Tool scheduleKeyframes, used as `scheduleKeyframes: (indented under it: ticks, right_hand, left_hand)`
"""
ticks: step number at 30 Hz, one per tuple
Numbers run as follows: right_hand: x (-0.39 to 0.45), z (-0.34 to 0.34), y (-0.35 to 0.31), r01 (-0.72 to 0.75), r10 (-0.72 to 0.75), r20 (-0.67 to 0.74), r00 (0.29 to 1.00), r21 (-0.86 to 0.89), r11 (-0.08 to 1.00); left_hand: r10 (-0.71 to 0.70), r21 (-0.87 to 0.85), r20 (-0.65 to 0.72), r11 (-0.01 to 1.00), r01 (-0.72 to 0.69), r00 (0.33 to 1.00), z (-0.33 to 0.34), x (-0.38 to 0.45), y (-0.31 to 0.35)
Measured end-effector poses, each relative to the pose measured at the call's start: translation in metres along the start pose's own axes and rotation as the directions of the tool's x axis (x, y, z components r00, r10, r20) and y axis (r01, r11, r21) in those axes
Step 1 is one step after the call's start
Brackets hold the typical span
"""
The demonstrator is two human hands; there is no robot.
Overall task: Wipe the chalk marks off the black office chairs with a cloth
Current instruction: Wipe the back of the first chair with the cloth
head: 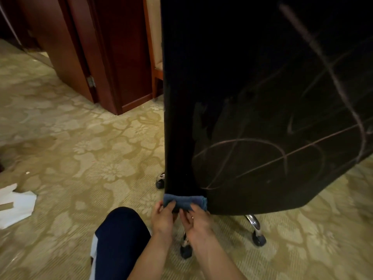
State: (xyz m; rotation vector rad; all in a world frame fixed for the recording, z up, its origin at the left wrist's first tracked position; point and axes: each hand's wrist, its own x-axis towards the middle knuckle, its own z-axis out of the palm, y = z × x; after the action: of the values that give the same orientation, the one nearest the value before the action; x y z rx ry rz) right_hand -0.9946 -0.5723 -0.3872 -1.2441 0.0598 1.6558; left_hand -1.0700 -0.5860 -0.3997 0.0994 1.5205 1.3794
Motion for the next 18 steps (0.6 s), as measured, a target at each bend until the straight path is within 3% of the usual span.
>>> scheduleKeyframes:
  ticks: [6,10,15,18]
  right_hand:
    - [-0.004,0.004,-0.003,0.059,-0.059,-0.009,0.998,-0.017,0.998]
    - [-0.008,0.002,-0.006,0.052,-0.051,0.027,0.998,-0.039,0.998]
    - [-0.015,0.002,-0.012,0.042,-0.041,0.089,0.995,-0.012,0.999]
    - [-0.016,0.002,-0.015,0.025,-0.026,0.106,0.994,0.009,1.0]
  left_hand:
    - [-0.04,-0.038,-0.143,0.999,0.035,0.989,0.009,-0.006,0.004]
    - [-0.099,-0.139,-0.06,0.986,0.09,0.993,0.016,-0.014,0.006]
    - [-0.022,-0.053,-0.061,0.998,0.019,0.998,0.01,-0.023,0.009]
    - [-0.004,0.02,0.042,1.0,0.003,0.999,-0.003,-0.029,0.019]
